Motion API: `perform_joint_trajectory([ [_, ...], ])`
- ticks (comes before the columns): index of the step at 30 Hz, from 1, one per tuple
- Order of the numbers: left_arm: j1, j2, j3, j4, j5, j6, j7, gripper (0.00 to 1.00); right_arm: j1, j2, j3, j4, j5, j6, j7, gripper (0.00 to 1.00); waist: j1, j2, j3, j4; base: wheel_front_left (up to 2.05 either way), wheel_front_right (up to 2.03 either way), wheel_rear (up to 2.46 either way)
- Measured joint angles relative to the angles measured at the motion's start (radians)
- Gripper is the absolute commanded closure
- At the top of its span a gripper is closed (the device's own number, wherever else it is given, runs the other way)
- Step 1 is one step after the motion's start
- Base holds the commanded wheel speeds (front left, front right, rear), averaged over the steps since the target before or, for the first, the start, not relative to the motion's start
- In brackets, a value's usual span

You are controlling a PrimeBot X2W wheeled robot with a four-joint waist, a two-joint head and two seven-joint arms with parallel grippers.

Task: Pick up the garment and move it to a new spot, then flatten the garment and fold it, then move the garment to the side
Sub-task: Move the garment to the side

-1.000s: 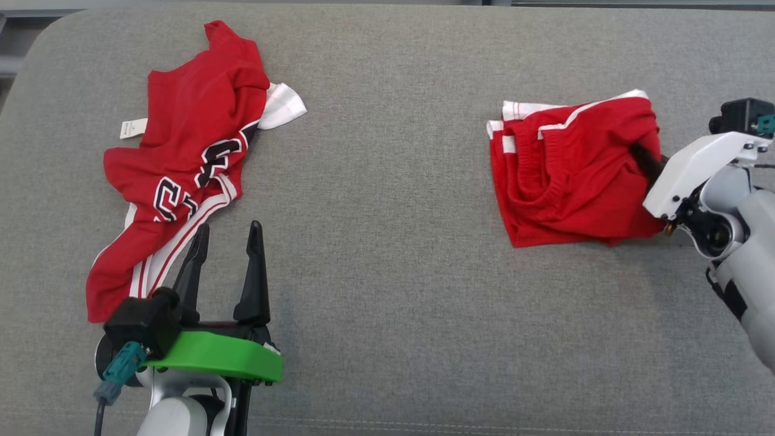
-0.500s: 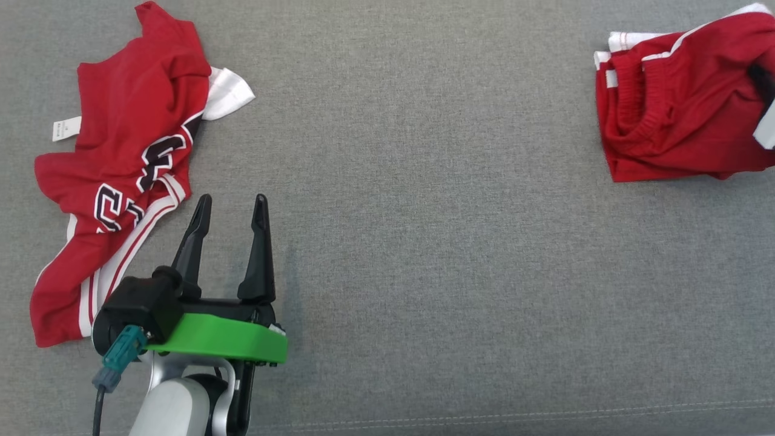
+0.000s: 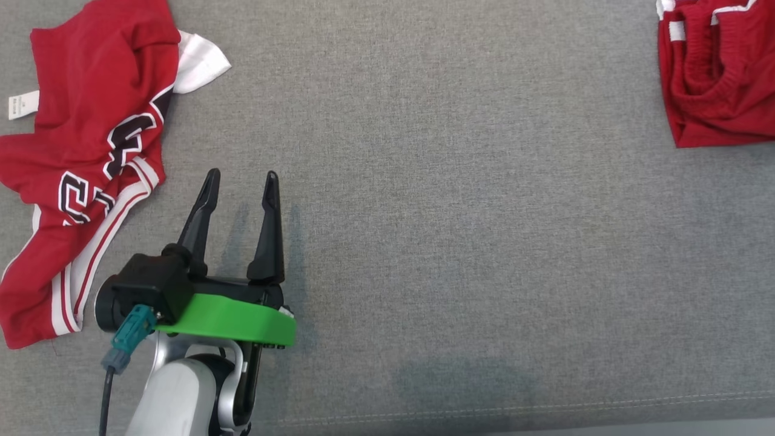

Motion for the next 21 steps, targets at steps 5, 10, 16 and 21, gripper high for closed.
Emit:
perform_joint_trajectory([
  [5, -0.006, 0.0, -0.012, 0.001, 0.004, 0.0, 0.001, 0.0, -0.025, -0.008, -0.005, 0.018, -0.008, -0.027, -0.008, 1.0, 0.0, 0.0, 0.025, 0.011, 0.0, 0.0, 0.0],
  [10, -0.017, 0.0, -0.01, 0.001, 0.008, 0.0, 0.001, 0.0, -0.026, -0.01, -0.016, 0.047, -0.007, -0.045, -0.019, 1.0, 0.0, 0.0, 0.036, 0.021, 0.0, 0.0, 0.0],
  [16, -0.018, 0.0, -0.009, 0.001, 0.025, 0.0, 0.001, 0.0, -0.026, -0.014, -0.017, 0.068, -0.018, -0.077, -0.051, 1.0, 0.0, 0.0, 0.037, 0.021, 0.0, 0.0, 0.0],
  [21, -0.022, 0.0, -0.008, 0.001, 0.032, 0.0, 0.009, 0.0, -0.026, -0.012, -0.02, 0.086, -0.033, -0.095, -0.08, 0.0, 0.0, 0.0, 0.037, 0.017, 0.0, 0.0, 0.0],
])
